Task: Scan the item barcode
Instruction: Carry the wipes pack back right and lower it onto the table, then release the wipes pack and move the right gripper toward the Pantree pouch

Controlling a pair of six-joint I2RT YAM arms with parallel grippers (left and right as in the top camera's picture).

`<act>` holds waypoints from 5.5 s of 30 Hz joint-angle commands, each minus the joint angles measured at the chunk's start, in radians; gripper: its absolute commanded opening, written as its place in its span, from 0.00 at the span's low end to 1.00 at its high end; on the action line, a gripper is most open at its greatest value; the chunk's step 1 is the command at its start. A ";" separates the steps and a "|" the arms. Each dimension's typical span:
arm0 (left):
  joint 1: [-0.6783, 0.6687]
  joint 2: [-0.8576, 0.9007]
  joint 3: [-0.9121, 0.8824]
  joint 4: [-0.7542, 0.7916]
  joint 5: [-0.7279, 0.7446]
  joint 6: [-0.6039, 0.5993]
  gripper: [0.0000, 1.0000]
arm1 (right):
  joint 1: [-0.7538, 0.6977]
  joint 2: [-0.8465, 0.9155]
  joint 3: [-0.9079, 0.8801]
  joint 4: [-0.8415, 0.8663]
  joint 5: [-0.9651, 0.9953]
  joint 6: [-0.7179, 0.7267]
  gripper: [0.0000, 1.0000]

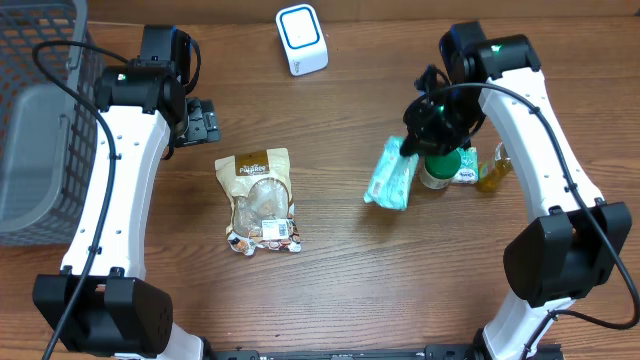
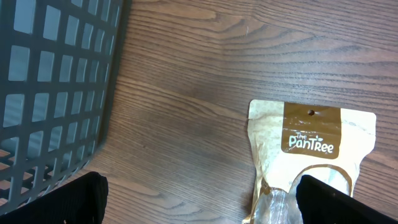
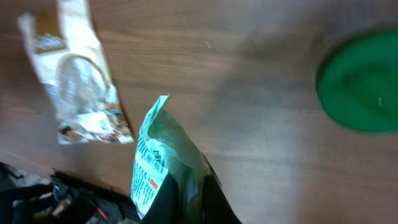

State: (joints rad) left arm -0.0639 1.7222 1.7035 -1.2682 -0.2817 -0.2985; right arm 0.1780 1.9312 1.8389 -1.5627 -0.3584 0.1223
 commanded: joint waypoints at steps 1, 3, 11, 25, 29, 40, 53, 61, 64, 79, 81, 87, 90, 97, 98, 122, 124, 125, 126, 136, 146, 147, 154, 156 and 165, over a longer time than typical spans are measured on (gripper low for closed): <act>0.005 0.004 0.014 0.001 -0.013 0.007 1.00 | 0.002 -0.005 -0.042 -0.015 0.026 0.005 0.04; 0.005 0.004 0.014 0.001 -0.013 0.007 0.99 | 0.002 -0.005 -0.075 -0.014 0.037 0.005 0.04; 0.005 0.004 0.014 0.001 -0.013 0.007 1.00 | 0.003 -0.005 -0.206 0.035 0.174 0.005 0.04; 0.005 0.004 0.014 0.001 -0.013 0.007 0.99 | 0.019 -0.005 -0.232 0.133 0.289 0.000 0.04; 0.005 0.004 0.014 0.001 -0.013 0.007 0.99 | 0.048 -0.005 -0.271 0.178 0.252 -0.079 0.04; 0.005 0.004 0.014 0.001 -0.013 0.007 0.99 | 0.164 -0.005 -0.424 0.393 0.280 -0.271 0.04; 0.005 0.004 0.014 0.001 -0.013 0.007 1.00 | 0.170 -0.005 -0.475 0.527 0.321 -0.288 0.29; 0.005 0.004 0.014 0.001 -0.013 0.007 0.99 | 0.193 -0.005 -0.340 0.497 0.336 -0.278 0.63; 0.005 0.004 0.014 0.001 -0.013 0.007 0.99 | 0.204 -0.006 -0.280 0.477 0.333 -0.197 0.66; 0.005 0.004 0.014 0.001 -0.013 0.007 1.00 | 0.255 -0.004 -0.269 0.382 0.061 -0.069 0.68; 0.005 0.004 0.014 0.001 -0.013 0.007 0.99 | 0.258 -0.003 -0.269 0.383 0.061 -0.069 0.68; 0.005 0.004 0.014 0.001 -0.013 0.007 0.99 | 0.261 0.012 -0.269 0.378 0.061 -0.013 0.67; 0.005 0.004 0.014 0.001 -0.013 0.007 1.00 | 0.262 0.027 -0.269 0.371 0.060 0.016 0.67; 0.005 0.004 0.014 0.001 -0.013 0.007 0.99 | 0.262 0.080 -0.269 0.333 0.056 0.039 0.67; 0.005 0.004 0.014 0.001 -0.013 0.007 0.99 | 0.262 0.089 -0.269 0.331 0.056 0.043 0.67; 0.005 0.004 0.014 0.001 -0.013 0.007 0.99 | 0.333 0.154 -0.269 0.237 0.043 0.137 0.61; 0.005 0.004 0.014 0.001 -0.013 0.007 0.99 | 0.341 0.154 -0.270 0.247 0.059 0.138 0.61; 0.005 0.004 0.014 0.001 -0.013 0.007 0.99 | 0.345 0.154 -0.275 0.257 0.070 0.140 0.62; 0.005 0.004 0.014 0.001 -0.013 0.007 1.00 | 0.349 0.154 -0.283 0.270 0.075 0.140 0.64; 0.005 0.004 0.014 0.001 -0.013 0.007 1.00 | 0.336 0.154 -0.389 0.341 0.196 0.140 0.67; 0.005 0.004 0.014 0.001 -0.013 0.007 1.00 | 0.255 0.154 -0.285 0.310 0.187 0.113 0.61; 0.005 0.004 0.014 0.001 -0.013 0.007 1.00 | 0.262 0.154 -0.241 0.301 0.155 0.104 0.61; 0.005 0.004 0.014 0.001 -0.013 0.007 1.00 | 0.376 0.154 0.087 0.379 0.042 0.079 0.58; 0.005 0.004 0.014 0.001 -0.013 0.007 1.00 | 0.411 0.154 0.098 0.464 0.042 0.079 0.58; 0.005 0.004 0.014 0.001 -0.013 0.007 1.00 | 0.511 0.230 0.031 0.729 0.042 0.087 0.55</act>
State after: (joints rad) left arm -0.0639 1.7222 1.7035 -1.2682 -0.2817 -0.2985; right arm 0.6792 2.1136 1.9038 -0.8623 -0.3111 0.2089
